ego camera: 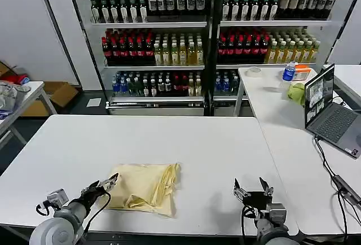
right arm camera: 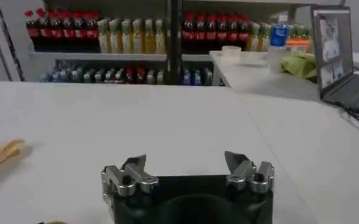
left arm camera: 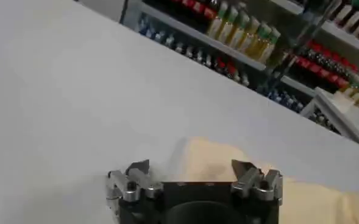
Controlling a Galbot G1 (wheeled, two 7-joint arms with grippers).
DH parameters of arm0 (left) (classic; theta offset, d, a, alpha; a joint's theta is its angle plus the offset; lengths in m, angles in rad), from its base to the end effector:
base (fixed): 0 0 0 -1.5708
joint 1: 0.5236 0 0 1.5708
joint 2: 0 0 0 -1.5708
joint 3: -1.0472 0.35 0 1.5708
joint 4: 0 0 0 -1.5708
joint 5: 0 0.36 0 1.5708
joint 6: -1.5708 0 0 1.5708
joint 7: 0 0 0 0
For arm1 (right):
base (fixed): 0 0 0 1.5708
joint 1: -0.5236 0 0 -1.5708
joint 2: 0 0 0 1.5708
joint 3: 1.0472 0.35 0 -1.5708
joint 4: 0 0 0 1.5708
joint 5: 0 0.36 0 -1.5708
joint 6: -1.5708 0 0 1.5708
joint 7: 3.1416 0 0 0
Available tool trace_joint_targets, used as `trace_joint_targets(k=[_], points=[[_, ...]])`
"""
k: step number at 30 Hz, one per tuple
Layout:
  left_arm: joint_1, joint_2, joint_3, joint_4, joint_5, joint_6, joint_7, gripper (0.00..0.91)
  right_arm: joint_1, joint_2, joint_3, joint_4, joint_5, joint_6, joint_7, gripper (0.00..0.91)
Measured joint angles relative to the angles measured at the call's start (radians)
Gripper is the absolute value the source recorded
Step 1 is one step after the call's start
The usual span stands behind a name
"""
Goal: Fold and organize the clothes.
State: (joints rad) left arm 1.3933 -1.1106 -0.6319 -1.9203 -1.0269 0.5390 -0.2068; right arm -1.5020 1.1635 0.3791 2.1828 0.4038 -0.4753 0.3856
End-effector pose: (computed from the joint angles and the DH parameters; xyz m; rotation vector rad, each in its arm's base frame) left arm 0.2529 0.1334 -0.2899 -0.0199 -2.4943 0.6137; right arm 0.1968 -0.0178 -0.2613 -0.0158 -2.7305 0.0592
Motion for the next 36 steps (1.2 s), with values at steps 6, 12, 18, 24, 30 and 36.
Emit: trace_joint_targets(k=[6,12,18,24,30,36], points=[[-0.017,-0.015,0.002,0.024,-0.051,0.001,0.019,0.907,-0.011,-0.003,0.009,0.012,0.0,0.0,0.001,0.907],[-0.028,-0.039,0.01,0.036,-0.089,0.001,0.039,0.907,-0.023,-0.004,0.017,0.02,0.0,0.0,0.001,0.907],[-0.041,-0.065,0.018,0.045,-0.119,-0.002,0.051,0.282,-0.031,0.0,0.024,0.028,0.0,-0.002,0.003,0.907],[-0.049,-0.087,0.014,0.065,-0.133,-0.007,0.057,0.04,-0.037,0.006,0.03,0.033,0.0,-0.005,0.005,0.907],[-0.056,-0.107,0.005,0.082,-0.154,-0.013,0.062,0.03,-0.041,0.01,0.033,0.039,0.0,-0.011,0.009,0.907],[-0.061,-0.131,-0.015,0.092,-0.182,-0.012,0.066,0.03,-0.048,0.018,0.034,0.041,-0.005,-0.012,0.011,0.907]])
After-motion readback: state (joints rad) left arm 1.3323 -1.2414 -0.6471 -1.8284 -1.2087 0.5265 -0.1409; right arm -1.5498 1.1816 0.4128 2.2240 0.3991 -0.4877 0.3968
